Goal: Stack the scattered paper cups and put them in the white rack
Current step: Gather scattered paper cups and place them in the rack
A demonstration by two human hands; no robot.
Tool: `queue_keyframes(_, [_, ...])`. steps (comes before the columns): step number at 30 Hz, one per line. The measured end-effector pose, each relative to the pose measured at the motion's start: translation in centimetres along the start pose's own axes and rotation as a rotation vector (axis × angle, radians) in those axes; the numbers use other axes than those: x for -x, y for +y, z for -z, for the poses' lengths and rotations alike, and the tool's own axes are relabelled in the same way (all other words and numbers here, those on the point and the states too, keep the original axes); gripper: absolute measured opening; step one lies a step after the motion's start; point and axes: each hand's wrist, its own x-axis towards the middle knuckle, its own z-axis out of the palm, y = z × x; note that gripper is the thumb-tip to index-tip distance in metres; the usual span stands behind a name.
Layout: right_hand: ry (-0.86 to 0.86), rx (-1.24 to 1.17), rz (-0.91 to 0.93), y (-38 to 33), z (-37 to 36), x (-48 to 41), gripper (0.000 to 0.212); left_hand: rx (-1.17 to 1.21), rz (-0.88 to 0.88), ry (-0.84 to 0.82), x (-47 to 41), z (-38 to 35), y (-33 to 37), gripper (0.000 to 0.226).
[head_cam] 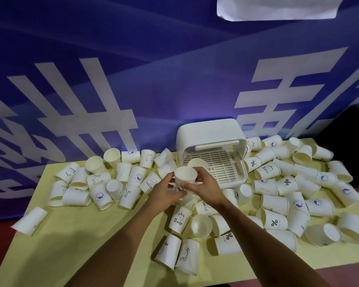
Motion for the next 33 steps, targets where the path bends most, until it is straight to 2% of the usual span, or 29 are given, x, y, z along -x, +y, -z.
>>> queue_keyframes(3, [0.004, 0.013, 0.018, -0.7, 0.8, -0.2, 0.054, -0.047, 0.02, -0.018, -0.2, 0.3, -0.5, 0.066])
queue_keyframes(8, [0.272, -0.128, 0.082, -1.7, 2.1, -1.0, 0.053, -0.091, 0.099, -0.016, 0.0, 0.8, -2.2, 0.054])
queue_keyframes(11, [0.349, -0.117, 0.088, -1.7, 2.6, -1.4, 0.058, -0.114, 0.172, -0.002, 0.5, 1.2, -3.3, 0.052])
queue_keyframes(16, [0.351, -0.021, 0.152, -1.2, 2.4, -1.4, 0.059, -0.156, 0.21, 0.011, 1.0, 1.8, -4.4, 0.051])
queue_keyframes(29, [0.333, 0.077, 0.139, 0.1, 1.4, -1.6, 0.059, -0.195, 0.225, 0.02, 1.4, 2.4, -5.5, 0.046])
queue_keyframes(33, [0.31, 0.154, 0.024, 1.7, 1.0, -2.4, 0.078, -0.183, 0.238, 0.016, 1.3, 2.1, -5.8, 0.045])
